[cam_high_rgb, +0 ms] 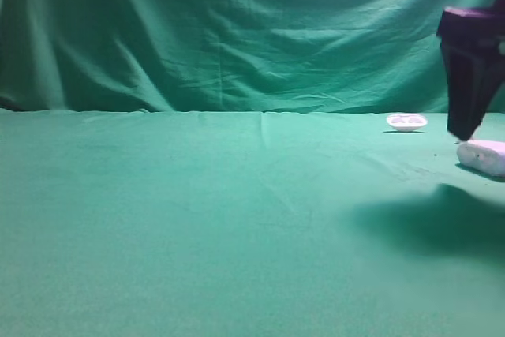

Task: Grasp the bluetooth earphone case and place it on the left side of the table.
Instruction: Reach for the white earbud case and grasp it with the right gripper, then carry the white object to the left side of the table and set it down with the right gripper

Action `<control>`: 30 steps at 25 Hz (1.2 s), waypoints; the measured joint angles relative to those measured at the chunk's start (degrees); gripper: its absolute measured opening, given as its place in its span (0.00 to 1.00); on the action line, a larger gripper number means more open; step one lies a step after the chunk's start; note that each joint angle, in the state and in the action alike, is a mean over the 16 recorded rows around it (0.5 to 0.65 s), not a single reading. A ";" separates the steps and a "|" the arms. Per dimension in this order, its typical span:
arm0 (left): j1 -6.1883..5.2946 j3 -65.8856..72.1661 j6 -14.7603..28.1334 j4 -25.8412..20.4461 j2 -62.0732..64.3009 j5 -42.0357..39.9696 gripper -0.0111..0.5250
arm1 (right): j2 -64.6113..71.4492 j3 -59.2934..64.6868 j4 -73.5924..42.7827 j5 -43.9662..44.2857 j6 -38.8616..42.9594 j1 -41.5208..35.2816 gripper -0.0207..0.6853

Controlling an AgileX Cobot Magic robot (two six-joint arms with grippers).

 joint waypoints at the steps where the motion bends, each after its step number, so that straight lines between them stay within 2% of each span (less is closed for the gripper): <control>1: 0.00 0.00 0.00 0.00 0.00 0.00 0.02 | 0.47 -0.21 -0.16 -0.09 0.01 0.00 0.77; 8: 0.00 0.00 0.00 0.00 0.00 0.00 0.02 | 1.98 -2.49 -0.31 0.63 0.05 0.07 0.60; 14: 0.00 0.00 0.00 0.00 0.00 0.00 0.02 | 2.24 -9.57 2.71 3.01 -0.16 2.34 0.49; 22: 0.00 0.00 0.00 0.00 0.00 0.00 0.02 | 7.09 -28.09 7.54 6.45 -0.74 12.44 0.49; 30: 0.00 0.00 0.00 0.00 0.00 0.00 0.02 | 20.32 -46.91 8.65 6.88 -1.84 25.54 0.49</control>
